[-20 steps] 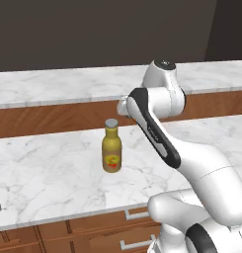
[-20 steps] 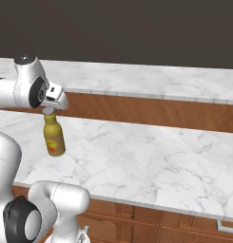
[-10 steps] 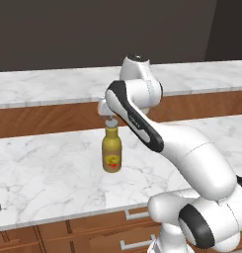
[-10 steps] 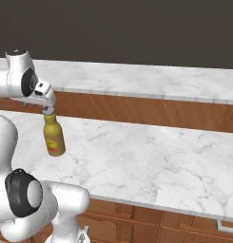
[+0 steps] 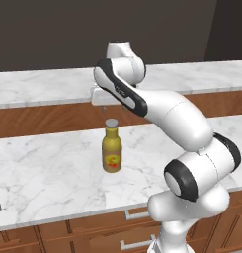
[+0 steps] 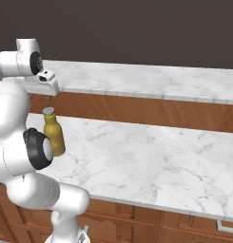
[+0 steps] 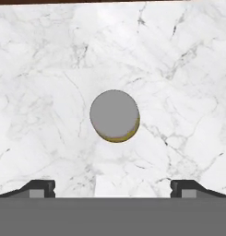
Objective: Place the drinks on the dining counter in a tight cluster.
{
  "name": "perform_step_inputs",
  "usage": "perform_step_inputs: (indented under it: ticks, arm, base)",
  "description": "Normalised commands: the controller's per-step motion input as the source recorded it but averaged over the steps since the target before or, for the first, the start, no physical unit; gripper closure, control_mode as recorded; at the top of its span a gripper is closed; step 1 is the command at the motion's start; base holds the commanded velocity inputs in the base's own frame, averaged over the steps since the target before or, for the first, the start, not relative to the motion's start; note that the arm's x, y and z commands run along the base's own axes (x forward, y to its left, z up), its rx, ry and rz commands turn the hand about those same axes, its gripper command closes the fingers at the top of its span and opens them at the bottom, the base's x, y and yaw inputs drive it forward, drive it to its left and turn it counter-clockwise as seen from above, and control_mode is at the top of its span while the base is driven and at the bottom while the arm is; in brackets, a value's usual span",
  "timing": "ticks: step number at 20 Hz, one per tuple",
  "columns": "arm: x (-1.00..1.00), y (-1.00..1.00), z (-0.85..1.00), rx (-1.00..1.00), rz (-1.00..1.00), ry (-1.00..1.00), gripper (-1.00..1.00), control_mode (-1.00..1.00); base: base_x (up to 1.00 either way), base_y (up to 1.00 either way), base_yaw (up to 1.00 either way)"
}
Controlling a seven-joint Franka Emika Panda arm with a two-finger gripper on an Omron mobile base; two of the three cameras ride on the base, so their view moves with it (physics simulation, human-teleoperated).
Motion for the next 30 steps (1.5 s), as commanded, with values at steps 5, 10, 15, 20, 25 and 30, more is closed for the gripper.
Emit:
perform_step_inputs:
  ticks: [5,10,15,20,25,30]
  arm:
    - [0.00,0.00,-0.44,0.00,0.00,-0.10,-1.00,-1.00]
    - [0.00,0.00,-0.40,0.00,0.00,-0.12,-1.00,-1.00]
    - [0.06,-0.03,-0.41,0.02,0.00,-0.13,-1.00,-1.00]
    - [0.26,0.00,-0.01,0.00,0.00,0.05,-1.00,-1.00]
    - [0.49,0.00,0.00,0.00,-0.04,0.17,-1.00,-1.00]
    - [0.32,0.00,0.00,0.00,-0.04,0.11,-1.00,-1.00]
  base:
    - [0.00,0.00,0.00]
    - [0.00,0.00,0.00]
    - [0.00,0.00,0.00]
    - [0.00,0.00,0.00]
    - [0.00,0.00,0.00]
    - [0.00,0.00,0.00]
